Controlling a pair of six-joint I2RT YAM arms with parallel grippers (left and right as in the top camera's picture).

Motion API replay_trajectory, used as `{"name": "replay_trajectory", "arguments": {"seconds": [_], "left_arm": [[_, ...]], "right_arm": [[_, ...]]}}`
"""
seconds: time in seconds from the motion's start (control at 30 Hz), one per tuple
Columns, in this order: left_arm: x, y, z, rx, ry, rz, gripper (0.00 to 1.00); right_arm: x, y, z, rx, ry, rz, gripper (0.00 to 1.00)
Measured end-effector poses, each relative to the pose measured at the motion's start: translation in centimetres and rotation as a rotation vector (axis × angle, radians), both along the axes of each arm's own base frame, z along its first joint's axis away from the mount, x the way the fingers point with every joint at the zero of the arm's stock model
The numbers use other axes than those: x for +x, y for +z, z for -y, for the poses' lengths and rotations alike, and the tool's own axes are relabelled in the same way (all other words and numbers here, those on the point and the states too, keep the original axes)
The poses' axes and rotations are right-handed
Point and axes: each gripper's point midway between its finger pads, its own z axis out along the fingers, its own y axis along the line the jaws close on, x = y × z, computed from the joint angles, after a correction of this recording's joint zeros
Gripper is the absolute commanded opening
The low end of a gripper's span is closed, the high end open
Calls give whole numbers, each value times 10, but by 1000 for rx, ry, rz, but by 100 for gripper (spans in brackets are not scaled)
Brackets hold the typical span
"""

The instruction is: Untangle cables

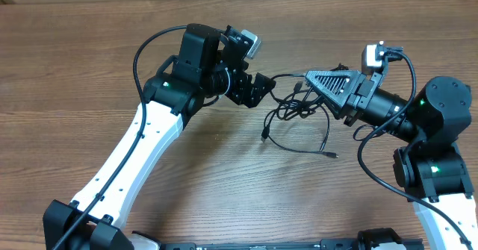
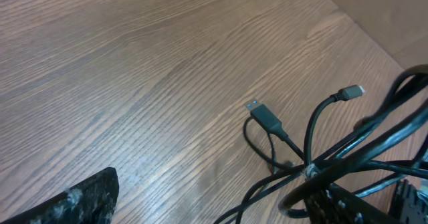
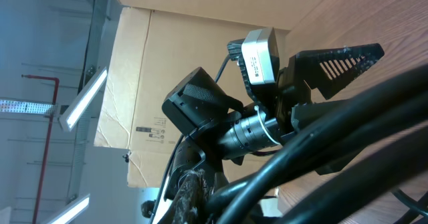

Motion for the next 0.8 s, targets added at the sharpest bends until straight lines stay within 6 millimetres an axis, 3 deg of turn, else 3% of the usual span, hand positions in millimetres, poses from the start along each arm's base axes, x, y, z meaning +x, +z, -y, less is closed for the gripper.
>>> {"name": "replay_trajectory", "arguments": {"seconds": [0.2,0.5,0.8], "left_arm": [[-10,-2,4,-9,-50,-21,80],[-26,-9,5,9,-139,-41,81],[-49,-2,16,-23,-353,49,83]], "right_arm": [[2,0,1,0,-13,-1,4],[26,-17,20,6,-69,-79,4],[20,-3,15,43,-22,-47,4]]}}
